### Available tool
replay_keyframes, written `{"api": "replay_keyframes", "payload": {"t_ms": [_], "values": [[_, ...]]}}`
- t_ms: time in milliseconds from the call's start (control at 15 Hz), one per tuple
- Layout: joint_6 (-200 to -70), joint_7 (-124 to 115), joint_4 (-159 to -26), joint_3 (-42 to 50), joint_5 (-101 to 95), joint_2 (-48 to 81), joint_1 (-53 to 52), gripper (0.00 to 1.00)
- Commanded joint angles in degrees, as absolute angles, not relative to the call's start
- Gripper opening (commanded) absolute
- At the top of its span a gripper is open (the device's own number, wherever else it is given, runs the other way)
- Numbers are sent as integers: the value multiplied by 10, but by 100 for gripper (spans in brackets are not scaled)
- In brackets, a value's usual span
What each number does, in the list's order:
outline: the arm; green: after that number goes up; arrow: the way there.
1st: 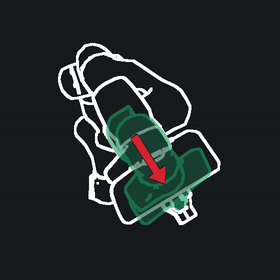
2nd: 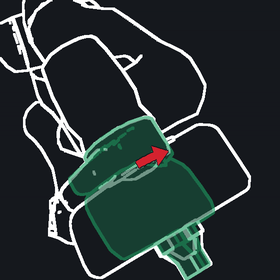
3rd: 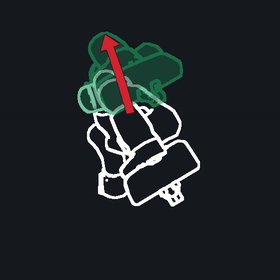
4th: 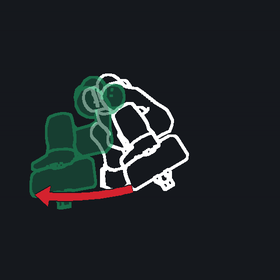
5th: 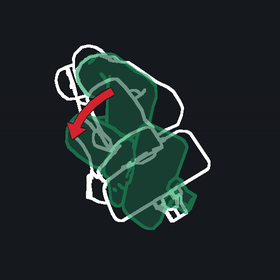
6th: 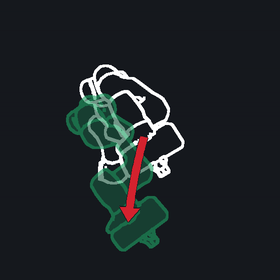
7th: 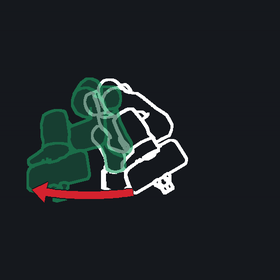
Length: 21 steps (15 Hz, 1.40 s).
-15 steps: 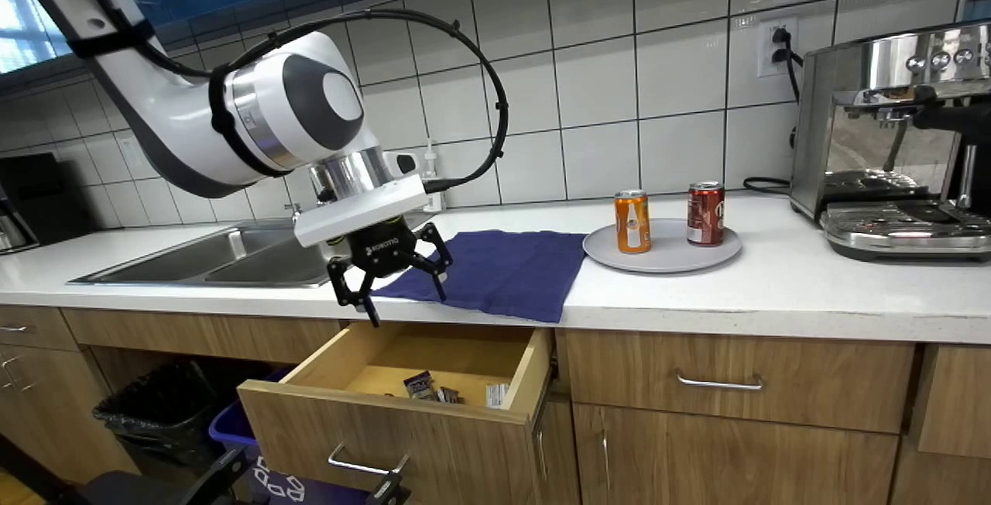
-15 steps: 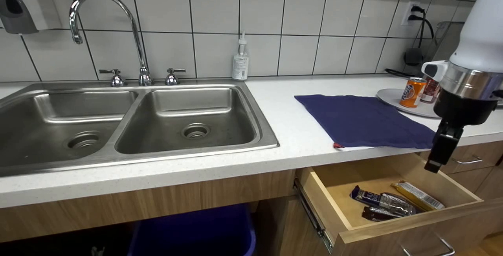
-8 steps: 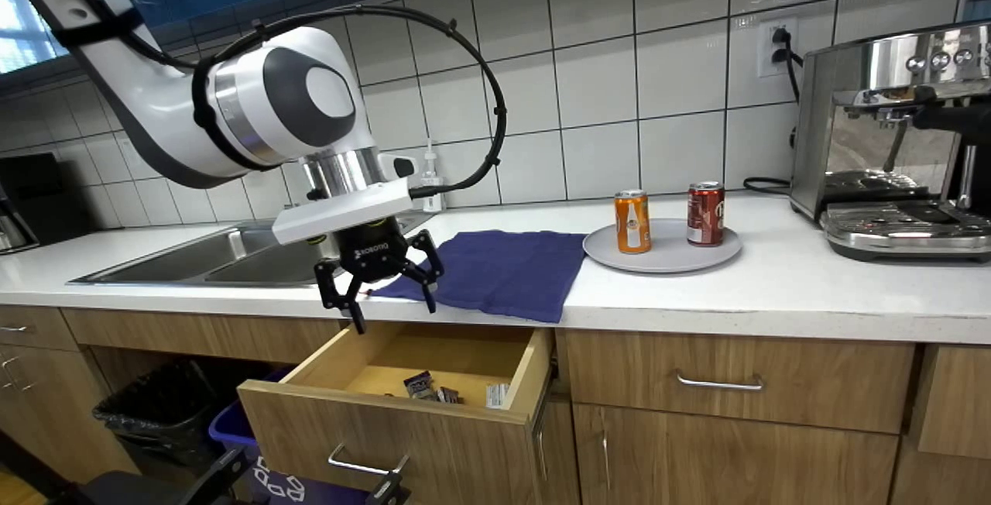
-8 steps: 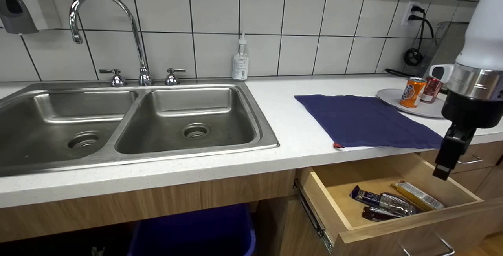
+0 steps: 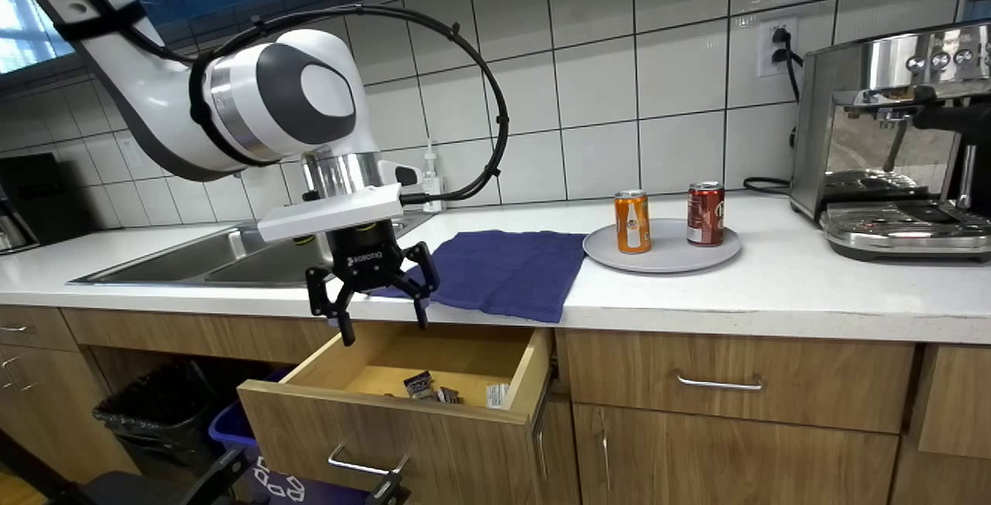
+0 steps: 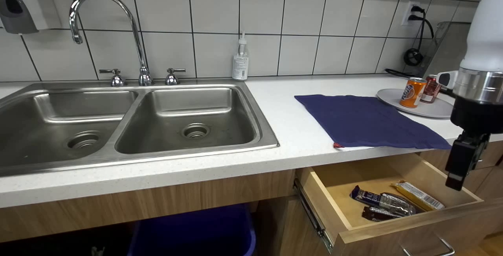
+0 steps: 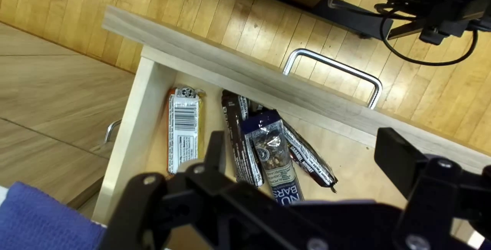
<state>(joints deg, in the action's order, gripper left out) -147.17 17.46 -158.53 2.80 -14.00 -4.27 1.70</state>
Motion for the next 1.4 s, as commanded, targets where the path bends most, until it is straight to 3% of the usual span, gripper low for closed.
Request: {"api": "replay_keyframes", "payload": {"t_ms": [0, 1333], "values": [[-1429, 166, -1577, 23, -127, -48, 15, 100], [-1437, 61, -1575, 22, -168, 9, 17, 100]]}}
